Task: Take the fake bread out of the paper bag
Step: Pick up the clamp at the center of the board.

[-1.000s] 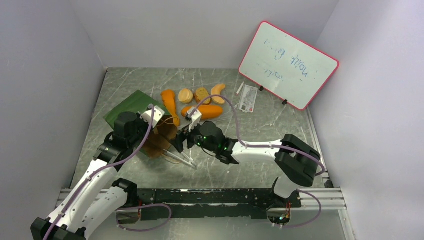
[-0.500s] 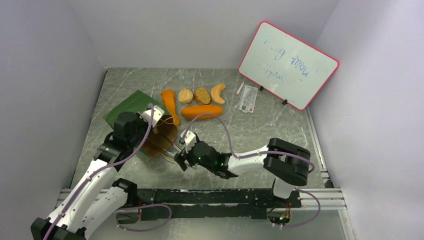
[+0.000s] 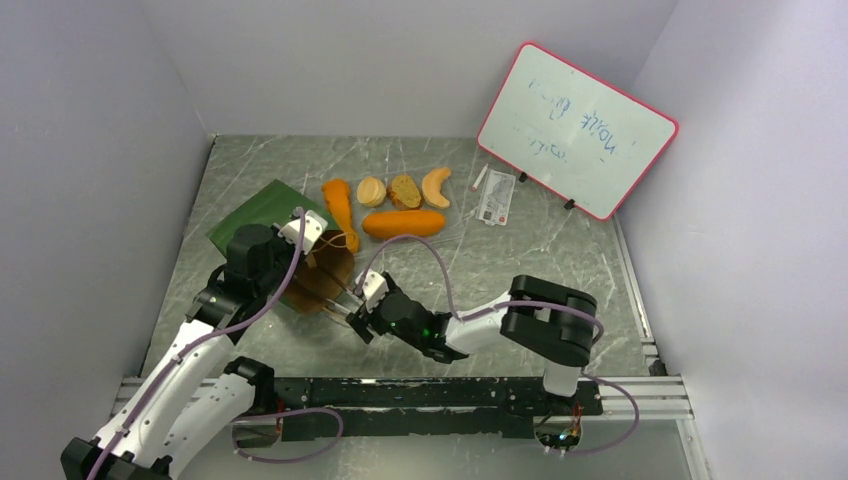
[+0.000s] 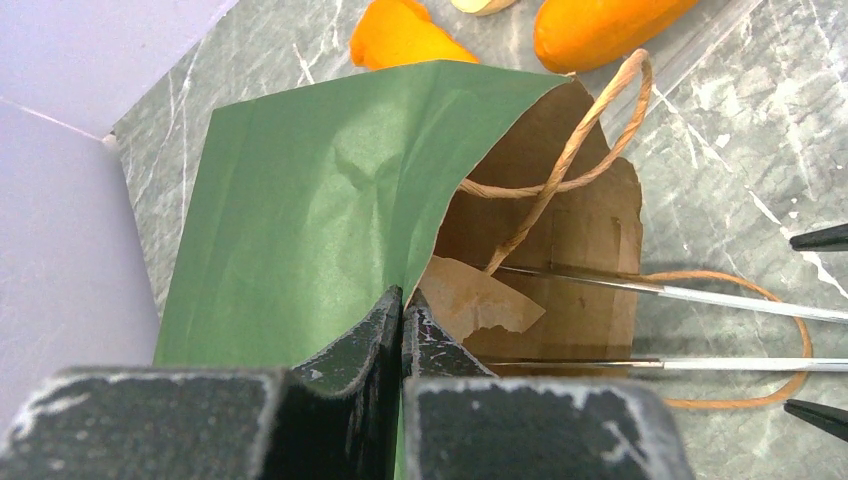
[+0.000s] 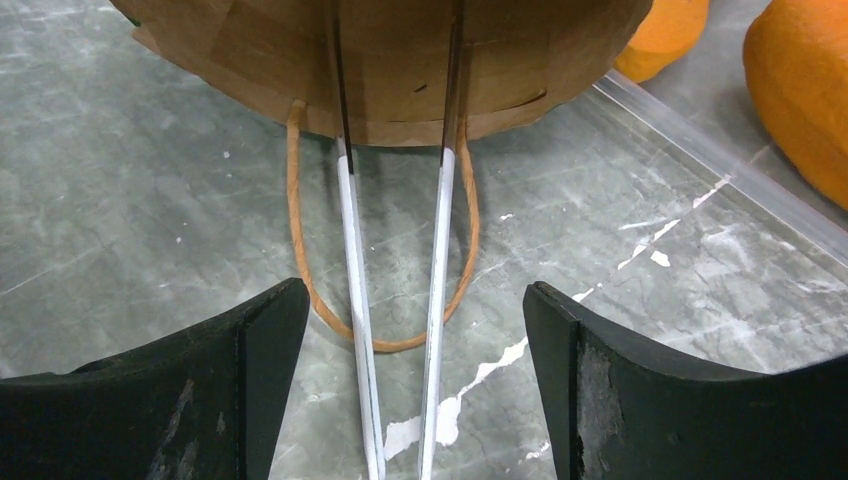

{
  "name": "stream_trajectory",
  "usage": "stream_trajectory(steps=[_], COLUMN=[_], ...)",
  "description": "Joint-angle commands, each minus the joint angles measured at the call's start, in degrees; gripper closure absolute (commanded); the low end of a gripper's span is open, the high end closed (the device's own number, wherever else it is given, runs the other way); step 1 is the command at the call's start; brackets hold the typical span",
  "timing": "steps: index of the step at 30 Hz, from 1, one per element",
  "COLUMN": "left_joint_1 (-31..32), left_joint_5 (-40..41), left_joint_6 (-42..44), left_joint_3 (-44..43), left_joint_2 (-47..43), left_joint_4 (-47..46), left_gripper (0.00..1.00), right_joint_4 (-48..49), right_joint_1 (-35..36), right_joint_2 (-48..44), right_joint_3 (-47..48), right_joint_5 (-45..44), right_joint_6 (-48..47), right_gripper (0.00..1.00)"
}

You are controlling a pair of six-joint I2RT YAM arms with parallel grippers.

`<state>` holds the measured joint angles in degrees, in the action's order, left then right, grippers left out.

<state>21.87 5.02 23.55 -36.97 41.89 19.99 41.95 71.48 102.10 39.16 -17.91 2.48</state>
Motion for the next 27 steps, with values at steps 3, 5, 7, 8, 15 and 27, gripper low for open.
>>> stream_trajectory(steps=[3,5,7,8,15,27], left_joint_1=[0.4,0.4,0.4,0.4,0.4,0.3], left_joint_5=[0.7,0.7,0.4,0.4,0.2,0.0], left_joint_6=[-0.7,-0.7,-1.0,-1.0,-1.1,-1.2], left_joint_3=[-0.8,-0.7,-0.7,-0.6,-0.6,-0.5], left_joint_2=[-1.3,-1.4,-1.6,-1.6,-1.6,-1.9], left_joint_4=[-1.2,-1.1,-1.2,-1.3,-1.3,-1.5], left_gripper=[0.93,0.93,0.93,0.93,0.93,0.93], right_joint_4=[2.3,2.3,2.1,2.2,1.4,2.3], right_joint_1=[0.3,0.2,0.2,0.2,-0.6,-2.2], right_joint_2=[3.4,3.8,4.0,4.2,5.7,6.9], right_joint_3=[2.9,3.2,3.5,3.6,4.5,4.9], right_joint_5=[0.5,0.4,0.3,0.3,2.5,5.1], right_joint_6=[-0.8,-0.8,-1.1,-1.1,-0.8,-0.5], right_gripper=[0.18,0.18,0.18,0.19,0.23,0.28])
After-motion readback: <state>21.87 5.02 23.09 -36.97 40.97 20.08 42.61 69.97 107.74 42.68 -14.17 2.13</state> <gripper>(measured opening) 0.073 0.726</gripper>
